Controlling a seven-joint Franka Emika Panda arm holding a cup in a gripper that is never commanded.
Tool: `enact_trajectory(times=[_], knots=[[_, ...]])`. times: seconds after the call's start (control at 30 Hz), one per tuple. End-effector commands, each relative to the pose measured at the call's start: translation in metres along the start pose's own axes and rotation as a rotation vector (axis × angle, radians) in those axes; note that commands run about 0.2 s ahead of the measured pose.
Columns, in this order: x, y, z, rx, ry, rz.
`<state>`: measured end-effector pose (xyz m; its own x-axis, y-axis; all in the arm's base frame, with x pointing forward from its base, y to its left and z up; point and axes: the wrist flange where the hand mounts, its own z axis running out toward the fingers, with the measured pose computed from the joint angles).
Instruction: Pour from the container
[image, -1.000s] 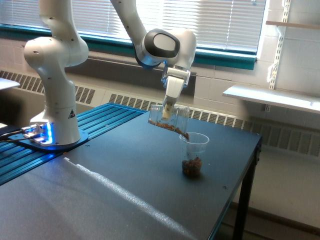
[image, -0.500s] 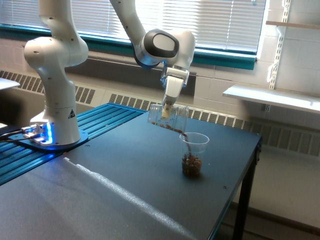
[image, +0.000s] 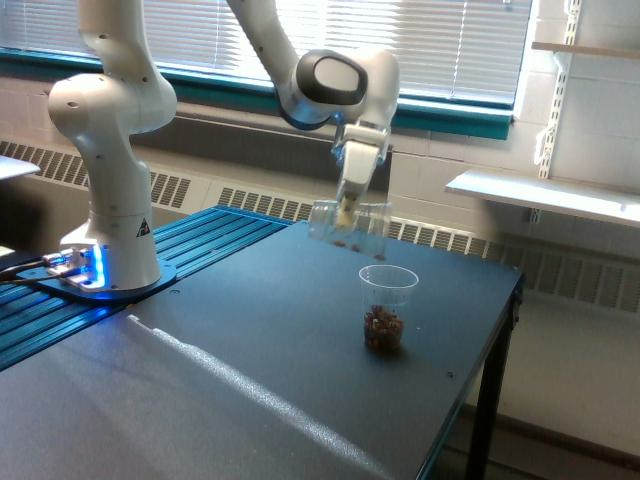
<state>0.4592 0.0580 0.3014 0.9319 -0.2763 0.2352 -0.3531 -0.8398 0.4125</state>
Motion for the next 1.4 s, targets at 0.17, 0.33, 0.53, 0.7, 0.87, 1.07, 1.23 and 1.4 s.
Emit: enact_trajectory(times=[0.17,0.33,0.53,0.7,0.87,1.07,1.23,1.4], knots=[[0.004,-0.002,0.001,-0.010,-0.005,-0.021],[0.000,-0.002,0.004,-0.022,-0.010,-0.035],[-0.002,0.001,0.008,-0.036,-0.015,-0.051],[-0.002,0.001,0.008,-0.032,-0.016,-0.051],[-0.002,0.000,0.006,-0.025,-0.013,-0.046],[-0.007,0.000,0.007,-0.040,-0.006,-0.058],[-0.010,0.000,0.010,-0.062,0.000,-0.058],[-0.004,-0.002,0.002,-0.044,0.001,-0.072]])
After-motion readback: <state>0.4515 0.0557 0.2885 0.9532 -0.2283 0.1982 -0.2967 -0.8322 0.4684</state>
